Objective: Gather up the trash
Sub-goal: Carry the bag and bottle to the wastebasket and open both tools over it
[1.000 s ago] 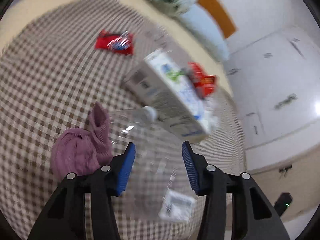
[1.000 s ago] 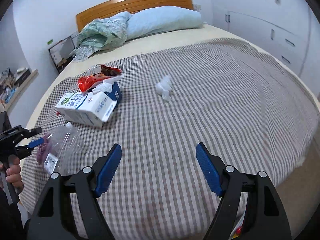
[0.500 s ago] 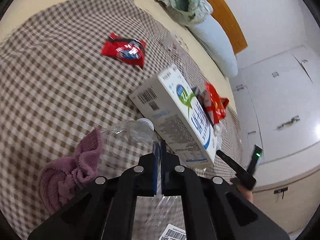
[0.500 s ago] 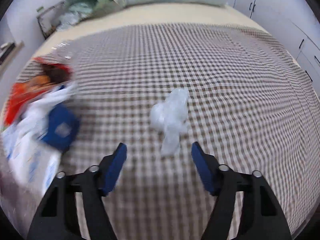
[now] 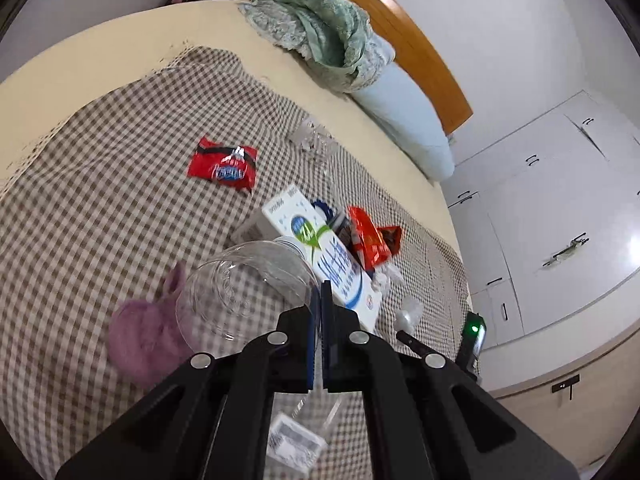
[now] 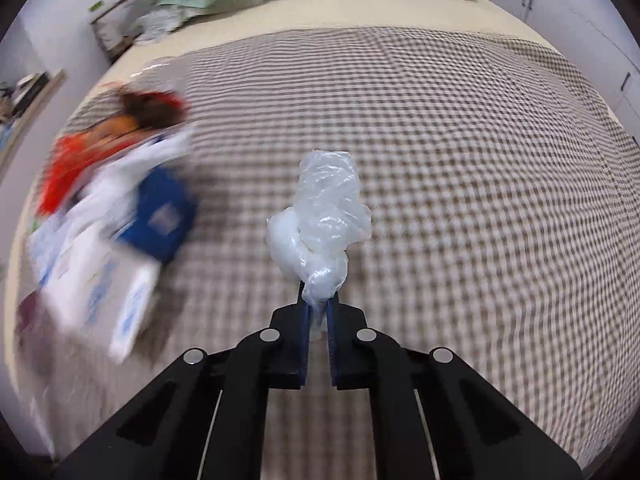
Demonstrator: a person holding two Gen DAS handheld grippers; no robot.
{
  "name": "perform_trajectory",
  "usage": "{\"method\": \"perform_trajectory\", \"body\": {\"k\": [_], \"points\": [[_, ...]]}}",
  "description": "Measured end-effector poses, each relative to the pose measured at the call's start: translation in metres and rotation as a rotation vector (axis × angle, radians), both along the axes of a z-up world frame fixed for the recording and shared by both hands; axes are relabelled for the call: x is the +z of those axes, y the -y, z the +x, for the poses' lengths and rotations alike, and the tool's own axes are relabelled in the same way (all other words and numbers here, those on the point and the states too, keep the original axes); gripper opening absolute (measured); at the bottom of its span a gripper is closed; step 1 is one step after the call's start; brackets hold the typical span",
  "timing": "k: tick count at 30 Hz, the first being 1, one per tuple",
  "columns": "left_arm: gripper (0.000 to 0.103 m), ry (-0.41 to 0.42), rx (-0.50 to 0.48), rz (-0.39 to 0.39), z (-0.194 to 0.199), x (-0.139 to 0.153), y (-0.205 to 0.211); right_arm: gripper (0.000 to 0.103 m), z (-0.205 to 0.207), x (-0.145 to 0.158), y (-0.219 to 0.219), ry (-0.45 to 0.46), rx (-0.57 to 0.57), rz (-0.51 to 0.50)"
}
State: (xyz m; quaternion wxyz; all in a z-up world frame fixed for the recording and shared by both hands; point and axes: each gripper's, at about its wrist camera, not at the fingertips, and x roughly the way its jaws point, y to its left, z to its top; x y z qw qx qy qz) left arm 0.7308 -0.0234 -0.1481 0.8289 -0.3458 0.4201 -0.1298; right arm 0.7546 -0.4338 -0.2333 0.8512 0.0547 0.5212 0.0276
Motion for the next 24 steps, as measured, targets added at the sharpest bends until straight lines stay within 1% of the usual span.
{"method": "perform_trajectory", "body": {"k": [3,5,7,11,14,16,19,21,24], "points": [[0.0,0.019,-0.01,0.022,-0.022,0.02,0.006,0.008,-0.046,0.026,-0.014,0.036,0.051,0.019],[0.0,0.044,-0.009,0.036,-0.041,0.037,0.009,0.008,-0.081,0.044,-0.017,0.069,0.073,0.029],[0.0,0.061,-0.028,0.055,-0.057,0.05,0.017,0.008,-0.117,0.059,-0.015,0.1,0.076,0.044],[0.0,0.087,-0.104,0.085,-0.092,0.074,0.047,0.008,-0.187,0.082,0.013,0.168,0.042,0.079],[0.0,0.104,-0.164,0.104,-0.116,0.082,0.077,0.008,-0.233,0.085,0.05,0.199,-0.027,0.095],[0.0,0.106,-0.223,0.112,-0.132,0.084,0.102,0.008,-0.266,0.084,0.074,0.214,-0.085,0.099],[0.0,0.109,-0.338,0.13,-0.158,0.08,0.152,0.008,-0.322,0.066,0.118,0.204,-0.18,0.094],[0.0,0.1,-0.432,0.149,-0.176,0.069,0.191,0.008,-0.365,0.042,0.145,0.168,-0.252,0.075],[0.0,0.058,-0.558,0.175,-0.2,0.044,0.248,0.008,-0.423,-0.005,0.187,0.087,-0.379,0.116]]}}
